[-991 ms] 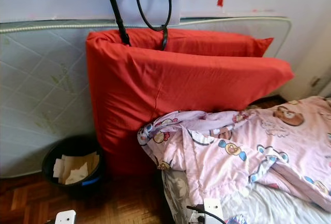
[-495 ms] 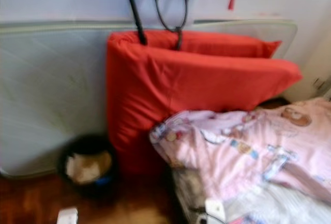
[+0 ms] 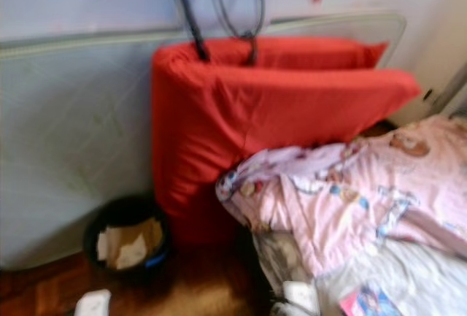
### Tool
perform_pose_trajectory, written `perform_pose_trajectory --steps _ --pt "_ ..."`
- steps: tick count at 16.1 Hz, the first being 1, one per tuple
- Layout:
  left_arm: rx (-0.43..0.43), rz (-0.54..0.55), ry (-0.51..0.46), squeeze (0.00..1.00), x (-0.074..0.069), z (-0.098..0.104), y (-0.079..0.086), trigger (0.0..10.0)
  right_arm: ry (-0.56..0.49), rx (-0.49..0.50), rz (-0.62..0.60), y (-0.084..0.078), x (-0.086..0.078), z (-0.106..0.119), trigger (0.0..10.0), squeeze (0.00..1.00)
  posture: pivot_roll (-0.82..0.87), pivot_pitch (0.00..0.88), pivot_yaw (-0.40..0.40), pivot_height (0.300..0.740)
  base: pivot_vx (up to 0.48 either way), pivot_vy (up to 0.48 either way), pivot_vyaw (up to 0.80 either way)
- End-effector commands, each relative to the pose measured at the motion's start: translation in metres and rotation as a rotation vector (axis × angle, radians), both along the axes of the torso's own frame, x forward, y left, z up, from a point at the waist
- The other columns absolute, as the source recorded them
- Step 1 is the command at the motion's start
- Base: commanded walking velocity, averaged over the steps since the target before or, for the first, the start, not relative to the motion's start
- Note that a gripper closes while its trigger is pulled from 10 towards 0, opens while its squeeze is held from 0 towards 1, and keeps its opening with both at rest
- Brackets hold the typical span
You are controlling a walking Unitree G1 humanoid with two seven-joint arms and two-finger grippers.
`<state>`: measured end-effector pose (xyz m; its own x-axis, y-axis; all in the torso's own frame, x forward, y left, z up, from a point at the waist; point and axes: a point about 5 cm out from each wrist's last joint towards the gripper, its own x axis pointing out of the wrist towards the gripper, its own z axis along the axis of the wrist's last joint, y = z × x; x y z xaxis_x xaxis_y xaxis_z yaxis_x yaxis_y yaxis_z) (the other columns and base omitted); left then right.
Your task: Clean up the room
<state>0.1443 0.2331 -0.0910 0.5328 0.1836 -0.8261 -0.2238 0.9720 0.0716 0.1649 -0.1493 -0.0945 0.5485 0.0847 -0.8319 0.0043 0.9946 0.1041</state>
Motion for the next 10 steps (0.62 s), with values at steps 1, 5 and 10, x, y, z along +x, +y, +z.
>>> perform_pose_trajectory --steps 1,5,10 --pt "-0.019 -0.014 -0.002 0.00 0.0034 -0.0007 -0.0081 10.0 -0.003 -0.032 -0.033 -0.0150 -0.0011 0.0003 10.0 0.00 0.09 0.000 -0.091 0.726 0.000 0.274 0.00" --pt "-0.018 -0.015 -0.001 0.00 0.0034 -0.0007 -0.0078 10.0 -0.001 -0.035 -0.047 -0.0152 -0.0016 0.0000 10.0 0.00 0.09 0.000 -0.089 0.726 0.000 0.275 0.00" --pt "-0.019 -0.016 -0.001 0.00 0.0033 -0.0007 -0.0078 10.0 0.004 -0.037 -0.051 -0.0148 -0.0019 -0.0002 10.0 0.00 0.09 0.000 -0.090 0.726 0.000 0.274 0.00"
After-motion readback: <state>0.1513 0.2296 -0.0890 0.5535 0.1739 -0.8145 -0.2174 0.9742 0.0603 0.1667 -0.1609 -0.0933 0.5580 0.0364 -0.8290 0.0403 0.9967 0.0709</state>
